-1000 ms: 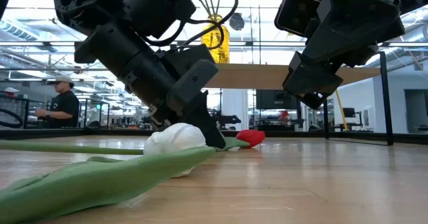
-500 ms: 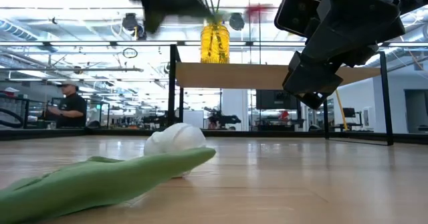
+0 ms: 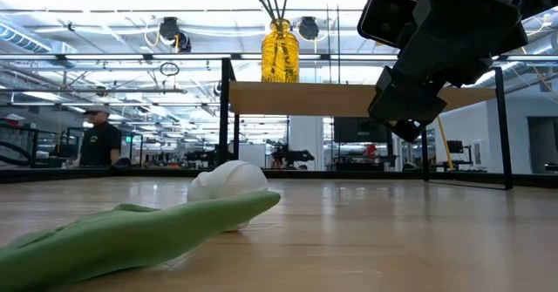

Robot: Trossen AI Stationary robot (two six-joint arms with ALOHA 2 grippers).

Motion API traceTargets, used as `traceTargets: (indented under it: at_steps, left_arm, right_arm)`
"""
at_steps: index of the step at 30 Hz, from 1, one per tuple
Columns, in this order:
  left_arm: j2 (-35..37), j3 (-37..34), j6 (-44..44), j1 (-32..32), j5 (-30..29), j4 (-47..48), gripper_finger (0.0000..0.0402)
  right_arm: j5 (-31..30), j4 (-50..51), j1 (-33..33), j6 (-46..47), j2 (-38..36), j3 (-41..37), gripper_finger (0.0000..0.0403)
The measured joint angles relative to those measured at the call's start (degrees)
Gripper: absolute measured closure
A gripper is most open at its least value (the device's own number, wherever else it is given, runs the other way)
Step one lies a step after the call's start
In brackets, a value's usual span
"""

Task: Pick and place flowers into a vace then onto a shelf
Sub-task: Put the red flower into the yellow vase

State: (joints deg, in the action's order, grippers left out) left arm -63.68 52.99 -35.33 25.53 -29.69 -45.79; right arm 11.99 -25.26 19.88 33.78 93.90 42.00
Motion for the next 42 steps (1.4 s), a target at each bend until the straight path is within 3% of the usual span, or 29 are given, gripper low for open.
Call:
traceTargets:
  at_steps: [4, 10, 17, 29, 38, 42]
  left_arm:
    - [-1.68, 0.04, -14.23, -1.90, 11.46, -9.66, 0.0398]
    - [-8.07, 0.02, -16.76, -7.14, 20.66, -17.94, 0.0398]
    - [-14.09, 0.02, -19.08, -11.43, 23.11, -25.19, 0.0399]
    - [-14.51, 0.02, -20.80, -21.67, 40.89, -25.25, 0.0399]
    - [-18.56, 1.12, -18.06, -27.09, 42.51, -24.85, 0.0400]
    - [-21.29, 5.29, -16.79, -29.55, 47.09, -24.95, 0.0400]
  right_arm:
    - [-0.04, -0.19, 0.00, 0.01, -0.02, 0.00, 0.0234]
    - [-0.09, -0.22, 0.00, 0.02, -0.02, 0.00, 0.0234]
    - [-0.13, -0.22, 0.00, 0.02, -0.02, 0.00, 0.0234]
    - [-0.04, -0.22, 0.00, 0.02, -0.02, 0.00, 0.0234]
    - [0.00, -0.22, 0.00, 0.02, -0.02, 0.00, 0.0234]
    - [0.02, -0.22, 0.00, 0.02, -0.04, 0.00, 0.0234]
